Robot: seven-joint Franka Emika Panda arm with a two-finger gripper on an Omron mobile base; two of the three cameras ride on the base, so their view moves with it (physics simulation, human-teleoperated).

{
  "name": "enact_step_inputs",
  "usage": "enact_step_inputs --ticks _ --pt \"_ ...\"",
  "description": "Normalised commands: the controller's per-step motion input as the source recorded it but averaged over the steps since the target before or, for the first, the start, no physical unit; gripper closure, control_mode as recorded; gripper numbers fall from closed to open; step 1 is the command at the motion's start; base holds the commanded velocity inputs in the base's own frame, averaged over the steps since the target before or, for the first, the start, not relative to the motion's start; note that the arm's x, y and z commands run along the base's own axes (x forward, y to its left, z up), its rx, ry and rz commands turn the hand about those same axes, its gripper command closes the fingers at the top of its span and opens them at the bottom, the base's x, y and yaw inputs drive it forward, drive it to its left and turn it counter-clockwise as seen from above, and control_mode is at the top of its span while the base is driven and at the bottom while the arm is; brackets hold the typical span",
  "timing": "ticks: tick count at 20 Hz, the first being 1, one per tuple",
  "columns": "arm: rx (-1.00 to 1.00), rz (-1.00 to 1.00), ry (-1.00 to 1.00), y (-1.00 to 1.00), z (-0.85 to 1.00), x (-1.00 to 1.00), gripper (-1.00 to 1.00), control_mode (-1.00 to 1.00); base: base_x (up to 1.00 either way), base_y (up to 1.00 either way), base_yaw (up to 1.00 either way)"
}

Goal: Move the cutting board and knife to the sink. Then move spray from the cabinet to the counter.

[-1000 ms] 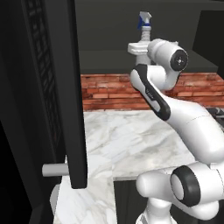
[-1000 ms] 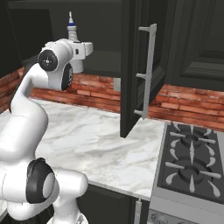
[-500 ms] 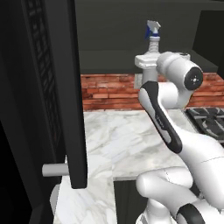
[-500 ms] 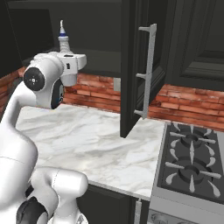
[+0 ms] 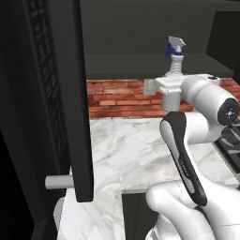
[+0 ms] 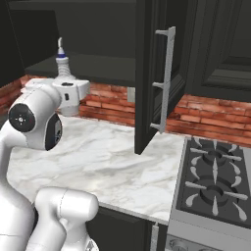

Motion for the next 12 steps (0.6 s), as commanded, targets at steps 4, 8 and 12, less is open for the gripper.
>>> enact_step_inputs --ticks 4,8,12 --pt "0.0 0.01 0.03 -0.12 -0.41 -0.35 1.0 -1.0 0.0 0.0 0.0" --pt "0.0 0.06 0.0 -0.03 -0.38 -0.23 1.0 -1.0 0.0 0.0 0.0" --pt "-0.01 0.15 -0.05 0.0 -0.2 -0.07 1.0 -1.0 0.0 0.0 0.0"
